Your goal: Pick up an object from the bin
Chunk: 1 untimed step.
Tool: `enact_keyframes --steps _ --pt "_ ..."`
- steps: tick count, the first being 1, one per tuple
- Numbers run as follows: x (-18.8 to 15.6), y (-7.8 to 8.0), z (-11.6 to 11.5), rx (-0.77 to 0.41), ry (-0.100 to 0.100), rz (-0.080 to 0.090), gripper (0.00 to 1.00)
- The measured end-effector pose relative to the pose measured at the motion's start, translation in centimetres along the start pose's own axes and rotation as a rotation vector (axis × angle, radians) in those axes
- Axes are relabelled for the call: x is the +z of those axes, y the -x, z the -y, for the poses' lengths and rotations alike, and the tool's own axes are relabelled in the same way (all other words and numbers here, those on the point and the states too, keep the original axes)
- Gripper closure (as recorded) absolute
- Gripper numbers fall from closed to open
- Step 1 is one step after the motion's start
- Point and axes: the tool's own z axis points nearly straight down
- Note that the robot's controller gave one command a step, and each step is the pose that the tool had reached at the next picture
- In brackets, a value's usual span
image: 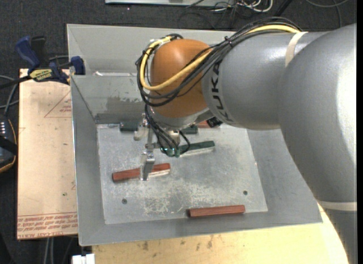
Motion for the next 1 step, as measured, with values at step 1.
enact_keyframes --steps 1 --pt "-0.46 0.20 0.07 0.003 0.001 0.007 0.00"
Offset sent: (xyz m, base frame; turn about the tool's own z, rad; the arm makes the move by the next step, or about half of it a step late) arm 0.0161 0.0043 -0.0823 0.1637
